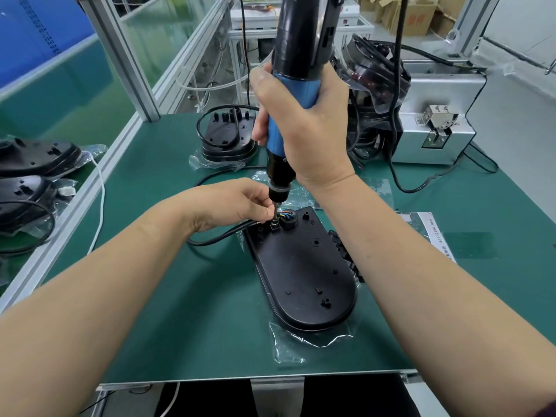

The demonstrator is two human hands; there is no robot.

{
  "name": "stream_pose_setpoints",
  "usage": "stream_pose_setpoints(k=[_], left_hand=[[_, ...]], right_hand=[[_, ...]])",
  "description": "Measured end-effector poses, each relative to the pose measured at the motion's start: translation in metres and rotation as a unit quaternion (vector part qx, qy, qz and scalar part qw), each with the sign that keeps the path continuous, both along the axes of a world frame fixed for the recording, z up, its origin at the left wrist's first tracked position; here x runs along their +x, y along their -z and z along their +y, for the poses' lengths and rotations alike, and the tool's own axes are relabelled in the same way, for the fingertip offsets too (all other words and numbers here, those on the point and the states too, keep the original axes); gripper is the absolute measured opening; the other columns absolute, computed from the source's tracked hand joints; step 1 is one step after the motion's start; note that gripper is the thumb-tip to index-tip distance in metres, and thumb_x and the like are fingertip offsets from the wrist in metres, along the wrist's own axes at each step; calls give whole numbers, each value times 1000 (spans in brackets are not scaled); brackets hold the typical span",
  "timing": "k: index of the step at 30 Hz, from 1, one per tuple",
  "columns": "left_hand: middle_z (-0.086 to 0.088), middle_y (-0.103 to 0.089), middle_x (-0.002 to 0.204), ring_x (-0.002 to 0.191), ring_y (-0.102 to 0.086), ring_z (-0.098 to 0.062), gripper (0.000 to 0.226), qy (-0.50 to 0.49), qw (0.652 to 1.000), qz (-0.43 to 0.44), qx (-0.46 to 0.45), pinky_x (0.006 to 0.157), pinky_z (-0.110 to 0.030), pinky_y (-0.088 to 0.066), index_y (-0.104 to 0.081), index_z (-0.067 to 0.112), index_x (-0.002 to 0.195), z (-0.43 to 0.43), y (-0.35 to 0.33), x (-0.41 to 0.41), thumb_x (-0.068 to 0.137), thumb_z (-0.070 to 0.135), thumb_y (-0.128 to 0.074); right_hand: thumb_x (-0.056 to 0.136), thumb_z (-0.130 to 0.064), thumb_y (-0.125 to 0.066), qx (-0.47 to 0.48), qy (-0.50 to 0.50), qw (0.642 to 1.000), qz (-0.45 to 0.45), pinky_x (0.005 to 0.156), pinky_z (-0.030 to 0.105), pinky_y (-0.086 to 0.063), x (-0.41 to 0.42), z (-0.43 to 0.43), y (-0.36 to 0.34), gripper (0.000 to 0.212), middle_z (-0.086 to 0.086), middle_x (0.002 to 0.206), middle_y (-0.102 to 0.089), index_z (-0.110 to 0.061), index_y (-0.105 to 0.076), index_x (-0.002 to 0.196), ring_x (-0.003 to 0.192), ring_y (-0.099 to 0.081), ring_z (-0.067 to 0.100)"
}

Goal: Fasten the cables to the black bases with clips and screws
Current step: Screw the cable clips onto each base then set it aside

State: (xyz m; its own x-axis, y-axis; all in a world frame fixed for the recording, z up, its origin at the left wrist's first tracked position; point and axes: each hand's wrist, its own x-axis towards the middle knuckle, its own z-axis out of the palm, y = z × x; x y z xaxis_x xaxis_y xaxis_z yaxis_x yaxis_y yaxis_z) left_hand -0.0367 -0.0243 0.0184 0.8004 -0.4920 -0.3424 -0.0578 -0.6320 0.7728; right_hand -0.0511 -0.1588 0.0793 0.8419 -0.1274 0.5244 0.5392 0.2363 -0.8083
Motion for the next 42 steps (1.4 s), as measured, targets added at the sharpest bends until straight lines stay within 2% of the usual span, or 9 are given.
stream_pose_setpoints(k=[2,5,18,24,28,32,35,39,42], left_hand=[[-20,-67,106,90,-57,-17,17,-6,1000,-3,-1,101,-42,-43,-63,-2,105,-1,0,-3,91,6,-62],[-19,-66,101,91,-57,-21,14,-29,999,-4,-15,104,-48,-40,-62,-2,102,1,4,-4,89,4,-63],[-14,-61,95,89,-53,-21,15,-67,996,-1,-59,105,-49,-40,-63,-6,103,2,13,-8,89,0,-61],[3,-61,88,81,-55,-5,19,-104,987,-30,-122,77,-18,-45,-65,16,88,6,29,-31,82,0,-72],[1,-60,80,71,-53,-10,19,-189,970,-54,-146,75,-25,-45,-62,14,83,-3,36,-39,77,6,-78],[-8,-57,77,72,-50,-17,14,-176,977,-23,-116,73,-31,-40,-62,9,82,-6,28,-35,81,8,-76],[-13,-60,81,79,-53,-21,11,-150,987,15,-61,81,-34,-41,-66,3,84,-3,18,-27,80,7,-75],[-14,-62,98,102,-54,-24,16,-178,982,61,-29,109,-40,-34,-66,2,89,0,13,-17,76,0,-76],[-17,-65,102,107,-57,-29,11,-193,980,41,-12,110,-40,-37,-66,8,82,-2,12,-18,79,1,-74]], right_hand=[[82,-9,-69,-15,3,1000,-2,48,39,-49,0,2,-1,21,7,55,-55,4,-55,90,41,-56,30],[85,-3,-67,-25,-3,1000,-4,47,40,-49,0,3,-1,16,8,54,-55,4,-54,90,41,-56,31],[84,-1,-68,-44,-2,999,-22,46,34,-47,-2,9,1,16,10,60,-57,5,-55,89,42,-57,31],[82,-5,-69,-31,6,999,-21,46,39,-49,-2,6,0,20,13,60,-57,6,-54,89,41,-57,33],[82,-5,-68,-14,9,1000,-17,46,42,-50,-3,3,1,18,8,57,-54,3,-54,90,40,-56,30],[83,-5,-69,-11,9,1000,-8,47,41,-51,-4,3,-1,17,9,58,-55,2,-54,90,41,-56,31],[83,-4,-68,-11,8,1000,-5,47,41,-50,-4,2,0,17,9,57,-56,3,-54,90,42,-57,32],[84,-1,-67,-11,-1,1000,-9,47,36,-48,-6,4,1,14,6,57,-57,0,-54,87,41,-57,30],[84,-1,-68,-23,-2,1000,-17,46,33,-46,-7,7,1,13,8,60,-58,1,-55,86,41,-57,29]])
